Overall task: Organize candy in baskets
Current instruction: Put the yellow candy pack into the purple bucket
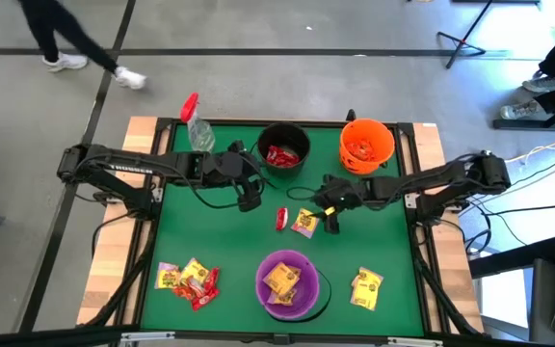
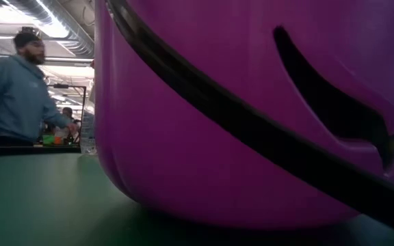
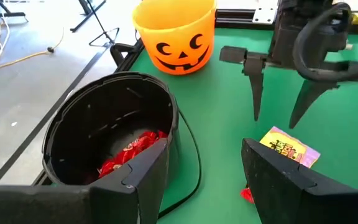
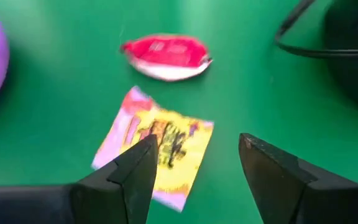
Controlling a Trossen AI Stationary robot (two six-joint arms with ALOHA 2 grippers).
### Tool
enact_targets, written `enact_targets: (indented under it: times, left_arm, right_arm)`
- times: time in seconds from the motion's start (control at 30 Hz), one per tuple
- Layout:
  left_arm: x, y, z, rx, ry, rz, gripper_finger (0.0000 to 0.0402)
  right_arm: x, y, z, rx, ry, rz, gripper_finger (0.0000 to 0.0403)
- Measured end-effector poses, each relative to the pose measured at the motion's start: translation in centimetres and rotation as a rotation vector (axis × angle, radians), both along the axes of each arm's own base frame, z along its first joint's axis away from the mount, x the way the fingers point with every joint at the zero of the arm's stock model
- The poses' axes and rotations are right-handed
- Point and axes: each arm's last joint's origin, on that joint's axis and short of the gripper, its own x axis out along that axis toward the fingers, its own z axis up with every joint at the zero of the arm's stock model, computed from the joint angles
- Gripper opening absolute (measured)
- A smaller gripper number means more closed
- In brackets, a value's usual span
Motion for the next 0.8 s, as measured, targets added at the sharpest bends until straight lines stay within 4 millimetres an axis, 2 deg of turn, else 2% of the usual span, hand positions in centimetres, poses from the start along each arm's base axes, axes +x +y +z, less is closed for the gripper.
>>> enact_targets:
  times: [0.17, 0.33, 0.53, 0.8]
  left_arm:
    - [0.2, 0.0, 0.3, -0.002, -0.034, 0.002, 0.0192]
    - [0.3, 0.0, 0.5, -0.020, -0.075, 0.014, 0.0192]
    - [0.4, 0.0, 0.7, -0.023, -0.095, 0.012, 0.0192]
    - [0.4, 0.0, 0.7, -0.024, -0.101, 0.009, 0.0192]
  right_arm:
    - [-0.2, 0.4, -0.5, -0.044, -0.040, -0.039, 0.0225]
    - [0.1, 1.2, -1.7, -0.127, -0.005, 0.006, 0.0225]
    - [0.8, 1.4, -4.3, -0.100, 0.063, 0.011, 0.0225]
    - [1.5, 1.5, -5.9, -0.073, 0.073, 0.001, 0.0223]
